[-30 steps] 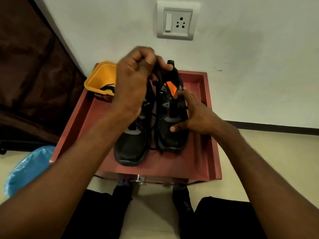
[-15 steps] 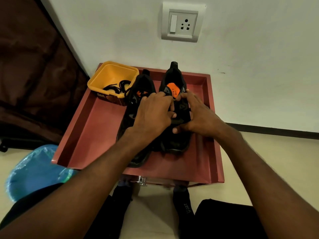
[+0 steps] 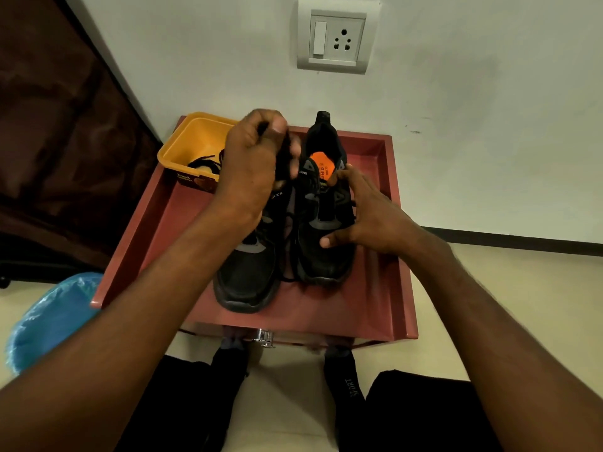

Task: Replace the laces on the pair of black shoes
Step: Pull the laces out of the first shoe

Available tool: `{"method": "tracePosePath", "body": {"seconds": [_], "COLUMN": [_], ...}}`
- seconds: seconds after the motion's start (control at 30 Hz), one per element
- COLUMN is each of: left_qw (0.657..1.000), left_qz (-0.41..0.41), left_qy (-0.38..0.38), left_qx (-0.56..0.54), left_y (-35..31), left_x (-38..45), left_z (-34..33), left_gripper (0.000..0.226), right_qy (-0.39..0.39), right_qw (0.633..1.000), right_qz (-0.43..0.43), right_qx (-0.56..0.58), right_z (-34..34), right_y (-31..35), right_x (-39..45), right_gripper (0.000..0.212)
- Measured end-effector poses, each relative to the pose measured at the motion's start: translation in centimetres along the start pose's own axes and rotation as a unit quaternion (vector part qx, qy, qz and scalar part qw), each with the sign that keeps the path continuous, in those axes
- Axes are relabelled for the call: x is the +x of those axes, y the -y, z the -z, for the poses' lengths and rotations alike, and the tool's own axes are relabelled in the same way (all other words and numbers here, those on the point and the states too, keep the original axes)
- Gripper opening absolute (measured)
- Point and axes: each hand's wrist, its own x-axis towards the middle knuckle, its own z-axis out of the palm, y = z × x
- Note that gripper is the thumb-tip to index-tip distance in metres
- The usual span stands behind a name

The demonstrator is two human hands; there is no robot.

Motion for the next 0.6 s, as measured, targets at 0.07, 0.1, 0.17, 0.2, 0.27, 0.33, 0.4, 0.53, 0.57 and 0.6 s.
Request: {"method": "tracePosePath", "body": {"seconds": [0.07,0.1,0.17,0.2,0.27,0.33,0.4,0.53,0.57,0.6], "left_qw": [0.978,0.955,0.908,0.884,0.846,0.833,0.811,0.835,0.888,0.944], "left_qz": [0.018,0.006,-0.032,-0.053,-0.084,-0.098,-0.110,-0.088,-0.079,-0.063], "left_qy": [0.042,0.060,0.102,0.122,0.137,0.126,0.120,0.128,0.131,0.125], "left_qx": [0.203,0.290,0.405,0.449,0.508,0.530,0.562,0.528,0.434,0.299], "left_y": [1.8,2.7,3.7,4.0,4.3,4.5,4.5,3.6,2.9,2.0], "left_x": [0.3,0.2,-0.4,-0.8,-1.1,-1.0,-1.0,-0.3,0.1,0.5], "left_z": [0.2,0.2,0.0,-0.4,-0.8,-0.9,-1.1,-1.3,-1.1,-0.6], "left_gripper": [0.012,0.011,0.016,0.018,0.021,0.018,0.013,0.005,0.008,0.010], "right_qy": [-0.003,-0.004,-0.003,-0.002,0.003,0.005,0.003,0.005,0.002,0.003], "right_qw": [1.000,1.000,1.000,1.000,1.000,1.000,1.000,1.000,1.000,1.000], "right_qz": [0.006,0.008,0.012,0.012,0.014,0.014,0.012,0.002,-0.004,-0.009], "right_qx": [-0.009,-0.011,-0.008,-0.008,-0.007,-0.005,-0.004,0.007,0.012,0.018], "right_z": [-0.1,-0.1,-0.2,-0.1,-0.2,-0.2,-0.2,-0.2,-0.2,-0.1], "right_y": [0.1,0.1,0.1,0.1,0.1,0.2,0.2,-0.1,-0.2,-0.2], "right_x": [0.0,0.0,0.1,0.1,0.1,0.1,0.1,0.2,0.2,0.3], "right_gripper": [0.099,0.098,0.097,0.097,0.096,0.096,0.097,0.108,0.114,0.119]}}
